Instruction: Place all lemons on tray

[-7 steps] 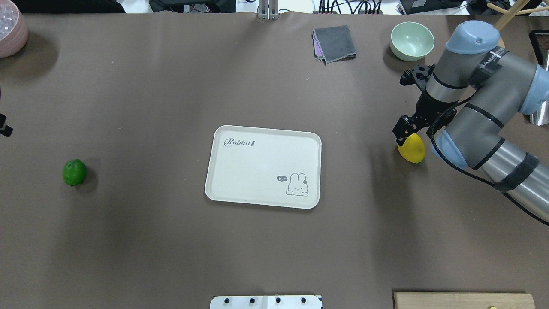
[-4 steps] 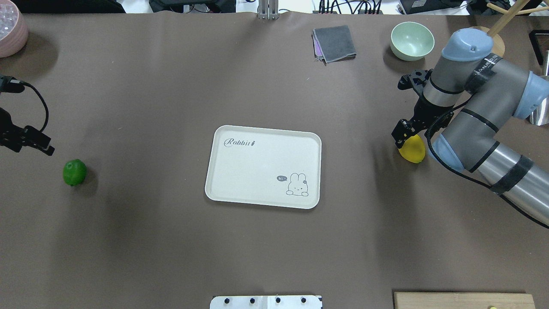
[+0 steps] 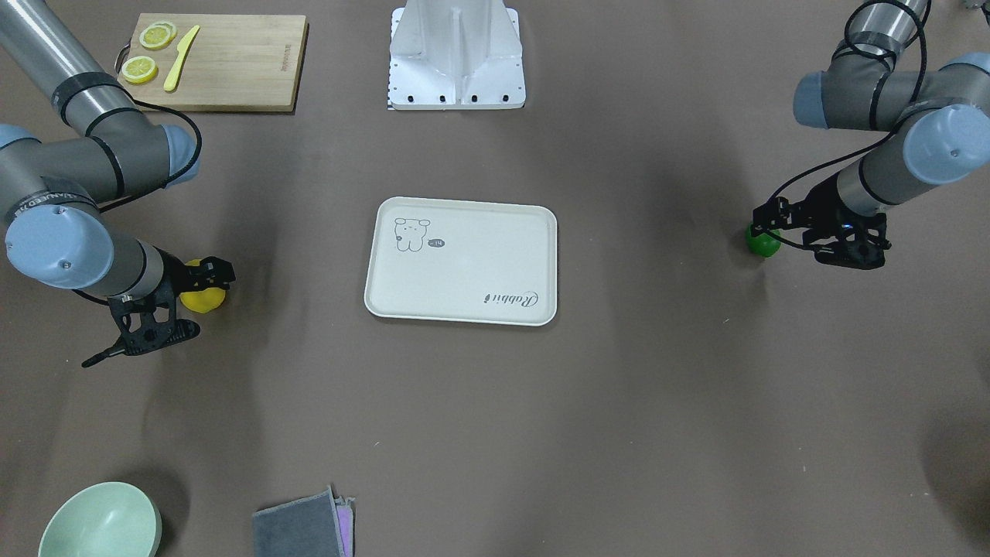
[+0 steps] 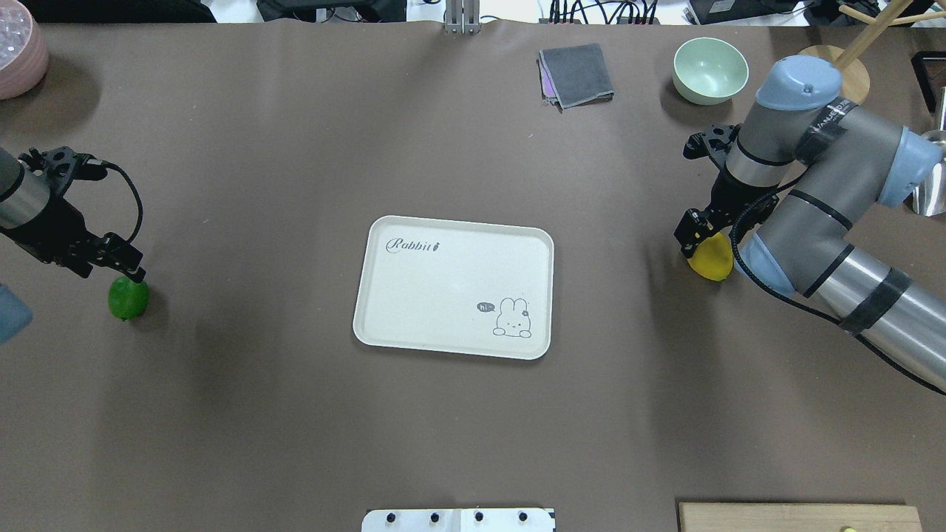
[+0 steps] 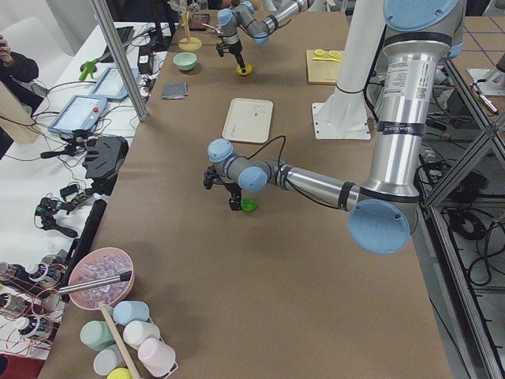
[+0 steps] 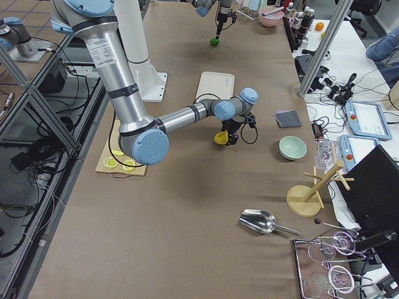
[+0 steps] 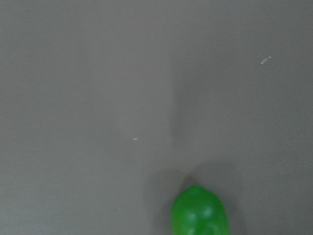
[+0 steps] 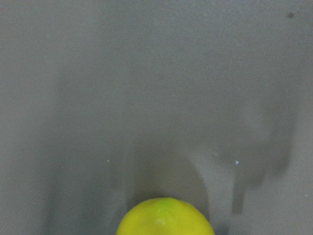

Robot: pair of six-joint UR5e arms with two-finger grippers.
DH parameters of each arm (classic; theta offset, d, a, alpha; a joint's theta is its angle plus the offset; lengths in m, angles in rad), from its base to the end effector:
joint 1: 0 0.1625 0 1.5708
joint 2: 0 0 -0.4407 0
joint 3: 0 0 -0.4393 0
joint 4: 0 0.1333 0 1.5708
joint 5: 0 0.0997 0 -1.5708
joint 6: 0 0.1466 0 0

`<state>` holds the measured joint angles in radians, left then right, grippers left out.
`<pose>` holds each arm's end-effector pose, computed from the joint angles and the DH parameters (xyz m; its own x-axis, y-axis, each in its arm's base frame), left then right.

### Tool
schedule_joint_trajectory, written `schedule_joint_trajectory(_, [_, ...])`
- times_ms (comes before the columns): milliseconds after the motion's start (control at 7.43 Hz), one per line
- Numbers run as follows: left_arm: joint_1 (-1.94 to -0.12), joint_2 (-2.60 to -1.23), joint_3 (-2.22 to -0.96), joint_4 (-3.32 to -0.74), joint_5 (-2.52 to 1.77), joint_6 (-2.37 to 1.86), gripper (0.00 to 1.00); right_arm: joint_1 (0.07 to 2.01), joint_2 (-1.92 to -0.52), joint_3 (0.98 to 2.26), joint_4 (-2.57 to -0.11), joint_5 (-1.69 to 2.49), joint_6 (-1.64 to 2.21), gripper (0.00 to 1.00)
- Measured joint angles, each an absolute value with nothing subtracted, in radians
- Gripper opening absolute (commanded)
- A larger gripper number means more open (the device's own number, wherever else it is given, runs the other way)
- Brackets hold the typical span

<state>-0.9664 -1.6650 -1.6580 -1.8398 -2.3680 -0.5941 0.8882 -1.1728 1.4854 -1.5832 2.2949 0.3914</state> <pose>0.3221 -0.5164 0.5708 0.6161 0.1267 -0.7774 -0.2012 0.9796 0.0002 -0.4239 -0.5788 0.5091 0.6529 -0.2945 0.6978 0.3824 0.9234 0.0319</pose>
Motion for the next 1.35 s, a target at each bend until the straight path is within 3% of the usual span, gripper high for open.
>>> schedule_joint_trajectory(269, [-0.962,-1.667,-1.631,-1.841,-2.372,-0.595,0.97,0.884,-1.174,1.484,-1.583,2.296,0.391,0.32])
schedule_joint_trajectory(404, [-0.960,-1.667,-1.621,-1.840,-2.374,-0.598,0.97,0.883,-1.175,1.484,-1.584,2.297,0.391,0.23])
schedule_joint_trajectory(808, [-0.937,-1.679,-1.599,-1.839,-2.376,-0.602,0.97,0.880,-1.169,1.493,-1.584,2.304,0.394,0.23])
schedule_joint_trajectory(942, [-0.931,-1.686,-1.590,-1.839,-2.377,-0.603,0.81,0.878,-1.156,1.507,-1.583,2.308,0.393,0.23])
schedule_joint_trajectory(1077, [-0.928,-1.690,-1.581,-1.838,-2.377,-0.603,0.29,0.875,-1.131,1.528,-1.582,2.310,0.391,0.23])
schedule_joint_trajectory(1212, [-0.926,-1.692,-1.572,-1.836,-2.379,-0.602,0.00,0.868,-1.083,1.546,-1.581,2.310,0.390,0.23])
schedule_joint_trajectory(1346, [-0.926,-1.695,-1.565,-1.831,-2.399,-0.602,0.00,0.850,-1.026,1.553,-1.565,2.308,0.391,0.23])
